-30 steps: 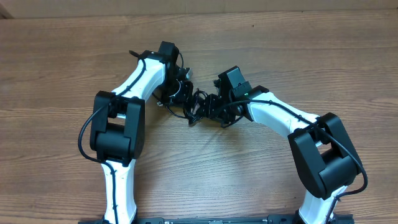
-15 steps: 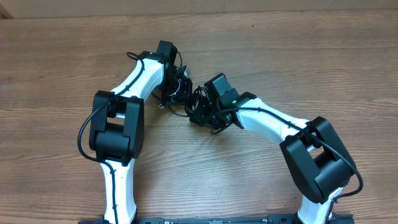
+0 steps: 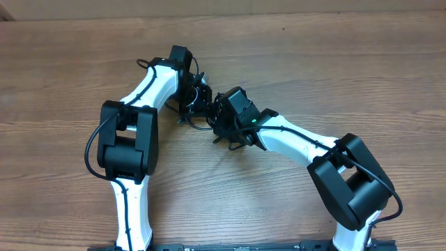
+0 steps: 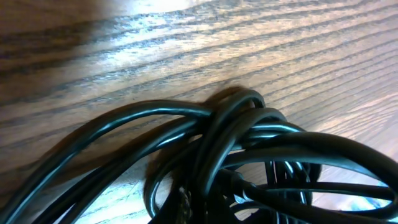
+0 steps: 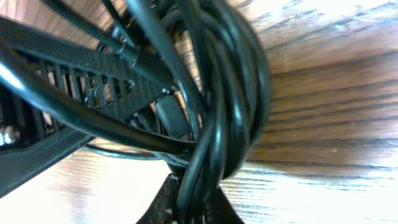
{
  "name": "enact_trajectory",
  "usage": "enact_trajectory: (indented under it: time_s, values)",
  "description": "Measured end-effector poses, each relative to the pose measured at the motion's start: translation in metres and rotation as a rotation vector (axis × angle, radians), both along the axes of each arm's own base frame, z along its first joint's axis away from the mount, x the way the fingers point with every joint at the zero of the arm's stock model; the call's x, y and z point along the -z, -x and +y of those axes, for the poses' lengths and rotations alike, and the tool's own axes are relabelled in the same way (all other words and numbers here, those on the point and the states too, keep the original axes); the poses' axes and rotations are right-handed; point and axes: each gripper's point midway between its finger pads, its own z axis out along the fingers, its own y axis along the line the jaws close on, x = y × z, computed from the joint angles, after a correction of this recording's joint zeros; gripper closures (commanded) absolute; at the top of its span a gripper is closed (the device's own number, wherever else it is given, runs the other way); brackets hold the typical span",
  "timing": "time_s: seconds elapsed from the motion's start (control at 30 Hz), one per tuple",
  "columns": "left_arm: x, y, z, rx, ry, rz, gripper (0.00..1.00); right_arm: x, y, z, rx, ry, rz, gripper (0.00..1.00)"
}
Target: Untangle cables
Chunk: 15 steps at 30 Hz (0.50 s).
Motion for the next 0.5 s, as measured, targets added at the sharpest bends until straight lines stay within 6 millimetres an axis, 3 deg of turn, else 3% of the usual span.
enact_trajectory:
  time_s: [0.1,0.2,0.27,0.33,0.5]
  values:
    - [0.0002,0.0000,0.0002,-0.004,0.008,0.005,0.94,0.0005,-0.0002,-0.0009,0.006,0.008,-0.003,0.96]
    - [0.0000,0.0009,-0.0010,-0.005,0.016,0.011,0.67,0.0008,-0.0016,-0.0025,0.012,0.020,-0.013,0.96]
    - [-0.0022,0.0028,-0.0037,-0.005,0.035,0.021,0.60,0.0010,-0.0035,-0.0046,0.019,0.030,-0.020,0.96]
    - [-0.0030,0.0050,-0.0049,-0.007,0.045,0.034,0.60,0.0008,-0.0055,-0.0059,0.024,0.037,-0.031,0.96]
    - [-0.0014,0.0060,-0.0058,-0.005,0.046,0.039,0.74,0.0008,-0.0077,-0.0080,0.032,0.048,-0.041,0.96]
